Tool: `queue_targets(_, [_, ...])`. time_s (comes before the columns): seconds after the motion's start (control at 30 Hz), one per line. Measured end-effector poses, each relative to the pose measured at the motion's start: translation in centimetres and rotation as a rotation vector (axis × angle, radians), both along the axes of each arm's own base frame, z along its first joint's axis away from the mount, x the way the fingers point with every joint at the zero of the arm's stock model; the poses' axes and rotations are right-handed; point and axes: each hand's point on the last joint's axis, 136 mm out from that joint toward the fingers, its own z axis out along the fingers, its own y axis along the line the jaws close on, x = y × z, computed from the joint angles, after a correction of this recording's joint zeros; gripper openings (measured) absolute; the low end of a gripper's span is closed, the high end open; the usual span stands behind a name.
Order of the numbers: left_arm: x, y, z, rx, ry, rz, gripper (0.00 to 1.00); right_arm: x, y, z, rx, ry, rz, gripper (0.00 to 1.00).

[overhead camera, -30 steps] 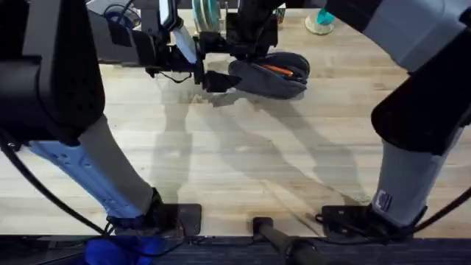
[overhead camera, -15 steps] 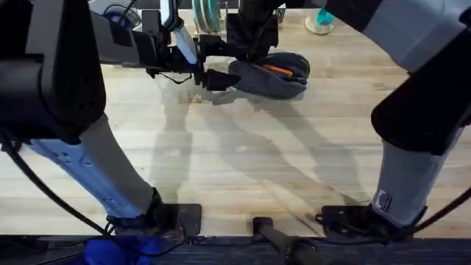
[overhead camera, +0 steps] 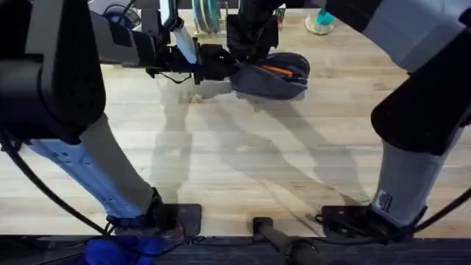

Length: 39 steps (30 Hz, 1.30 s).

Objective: Unzip the bag, pick up the pens from the table one at a time and place them inside, then zip the bag closed.

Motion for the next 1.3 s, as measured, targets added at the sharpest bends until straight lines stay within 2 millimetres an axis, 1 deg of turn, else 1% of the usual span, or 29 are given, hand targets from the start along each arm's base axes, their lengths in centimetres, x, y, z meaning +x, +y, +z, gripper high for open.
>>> queue_targets(0.67, [0.0, 0.0, 0.0, 0.000, 0.001, 0.000, 0.044, -0.2, -0.1, 0.0, -0.010, 0.004, 0.021, 0.031])
queue_targets(0.83, [0.0, 0.0, 0.0, -0.001, 0.002, -0.001, 0.044, -0.5, -0.5, -0.2, -0.020, 0.027, 0.026, 0.031])
queue_targets(0.93, [0.0, 0.0, 0.0, -0.001, 0.002, -0.001, 0.044, -0.6, -0.6, -0.3, 0.019, 0.059, 0.022, 0.031])
queue_targets(1.03, [0.0, 0.0, 0.0, 0.000, 0.002, 0.000, 0.044, -0.3, -1.2, -0.4, 0.061, 0.096, 0.012, 0.032])
queue_targets(1.17, [-0.1, -0.1, 0.0, -0.002, 0.002, -0.004, 0.044, -0.4, -2.1, -0.4, 0.084, 0.137, 0.009, 0.032])
queue_targets(1.3, [-0.2, -0.2, 0.0, -0.004, 0.005, -0.008, 0.044, -0.6, -2.3, -0.5, 0.088, 0.154, 0.028, 0.032])
